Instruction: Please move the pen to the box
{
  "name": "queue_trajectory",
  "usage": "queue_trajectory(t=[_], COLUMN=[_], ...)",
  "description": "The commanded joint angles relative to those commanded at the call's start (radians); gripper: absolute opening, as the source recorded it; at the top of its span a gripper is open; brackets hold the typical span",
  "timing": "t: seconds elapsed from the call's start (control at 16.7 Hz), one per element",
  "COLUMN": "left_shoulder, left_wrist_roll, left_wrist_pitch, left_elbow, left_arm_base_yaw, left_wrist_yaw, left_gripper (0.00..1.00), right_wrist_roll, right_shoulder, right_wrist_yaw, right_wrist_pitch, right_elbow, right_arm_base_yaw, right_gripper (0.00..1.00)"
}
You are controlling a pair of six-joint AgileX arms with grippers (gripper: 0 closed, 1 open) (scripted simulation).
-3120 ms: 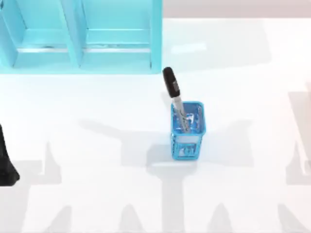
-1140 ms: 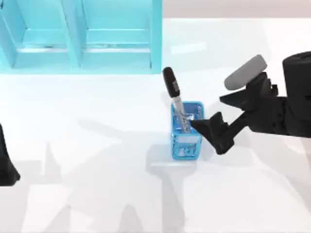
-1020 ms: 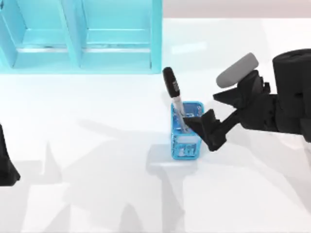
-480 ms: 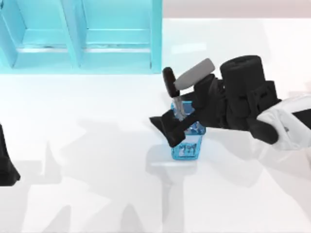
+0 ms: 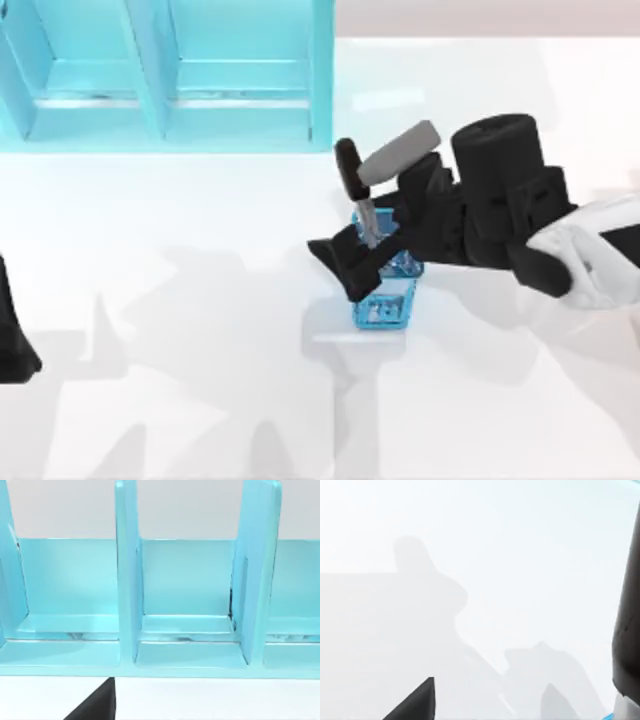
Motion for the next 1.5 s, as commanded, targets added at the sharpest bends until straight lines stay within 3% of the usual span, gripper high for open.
queue_trajectory(t=[0.48,1.14,1.5], left_shoulder=[0.000,0.000,0.000], left_wrist_roll=[0.000,0.000,0.000], left_wrist_pitch=[0.000,0.000,0.000], left_elbow=[0.000,0.000,0.000], left_arm_base_yaw=[0.000,0.000,0.000], left_wrist_yaw=[0.000,0.000,0.000], left_gripper=[1.00,1.00,1.00], right_wrist_roll=[0.000,-0.004,-0.126], right_shoulder=[0.000,-0.012,-0.155], right_wrist_yaw=[0.000,-0.012,-0.137], right_wrist_pitch=[0.000,-0.015,-0.311], right_elbow=[0.000,0.008,0.087], right_arm_base_yaw=[0.000,-0.007,-0.165], right_gripper=[0.02,0.00,0.00])
